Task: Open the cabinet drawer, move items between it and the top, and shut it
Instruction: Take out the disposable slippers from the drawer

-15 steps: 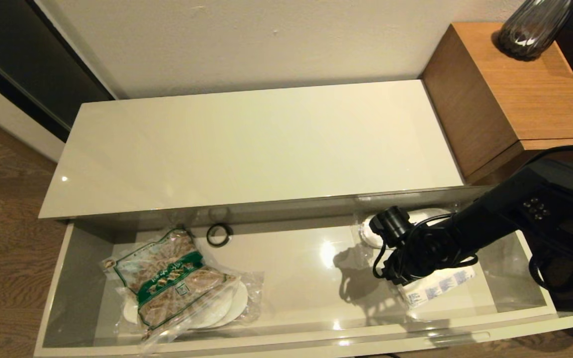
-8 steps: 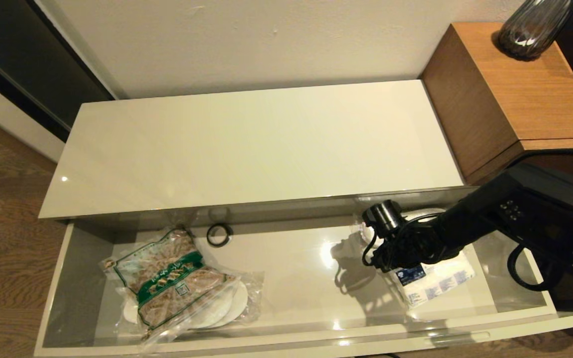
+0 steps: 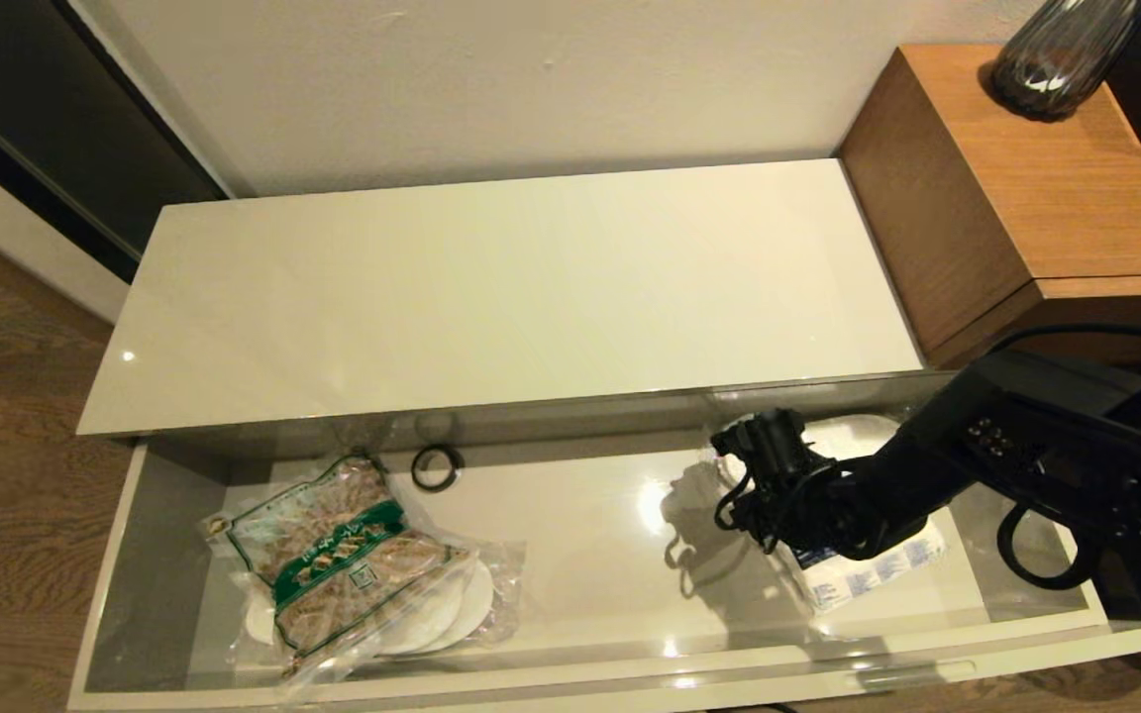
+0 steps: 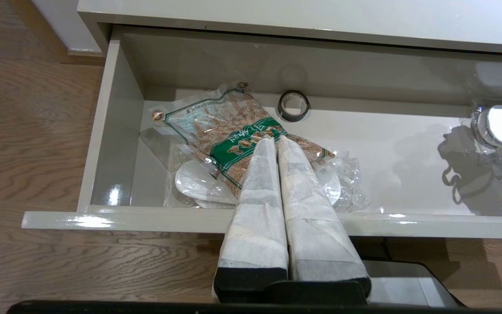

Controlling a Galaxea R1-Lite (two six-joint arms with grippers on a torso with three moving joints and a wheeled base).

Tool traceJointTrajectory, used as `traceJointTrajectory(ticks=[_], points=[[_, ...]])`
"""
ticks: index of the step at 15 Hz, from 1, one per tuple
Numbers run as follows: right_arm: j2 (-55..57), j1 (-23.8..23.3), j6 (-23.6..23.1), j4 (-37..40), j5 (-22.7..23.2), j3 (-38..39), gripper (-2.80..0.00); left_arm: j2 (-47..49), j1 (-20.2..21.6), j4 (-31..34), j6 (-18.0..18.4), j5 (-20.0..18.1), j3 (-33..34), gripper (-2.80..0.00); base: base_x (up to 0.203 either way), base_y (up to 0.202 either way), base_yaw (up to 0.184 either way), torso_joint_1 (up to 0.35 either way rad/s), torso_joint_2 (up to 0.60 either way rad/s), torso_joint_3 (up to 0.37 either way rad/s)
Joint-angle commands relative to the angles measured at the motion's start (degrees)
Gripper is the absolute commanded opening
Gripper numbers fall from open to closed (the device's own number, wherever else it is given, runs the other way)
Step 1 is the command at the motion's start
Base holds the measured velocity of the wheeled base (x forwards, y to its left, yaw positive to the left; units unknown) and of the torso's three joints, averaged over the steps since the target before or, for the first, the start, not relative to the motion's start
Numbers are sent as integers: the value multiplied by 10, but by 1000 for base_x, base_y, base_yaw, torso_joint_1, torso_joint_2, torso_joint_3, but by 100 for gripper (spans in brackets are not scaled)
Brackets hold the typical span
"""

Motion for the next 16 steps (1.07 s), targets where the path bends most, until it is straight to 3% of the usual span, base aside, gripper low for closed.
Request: traceJointTrajectory(ticks=[1,6,16], points=[[27,-9,-47,-98,5,19,0,1,0,0,0,0,0,-280,0,0,0,0,0,0],[88,-42,-149,-241,38,15,0,1,0,0,0,0,0,-280,0,0,0,0,0,0],[92,-71,-185,-260,42,6,0,1,0,0,0,0,0,-280,0,0,0,0,0,0]])
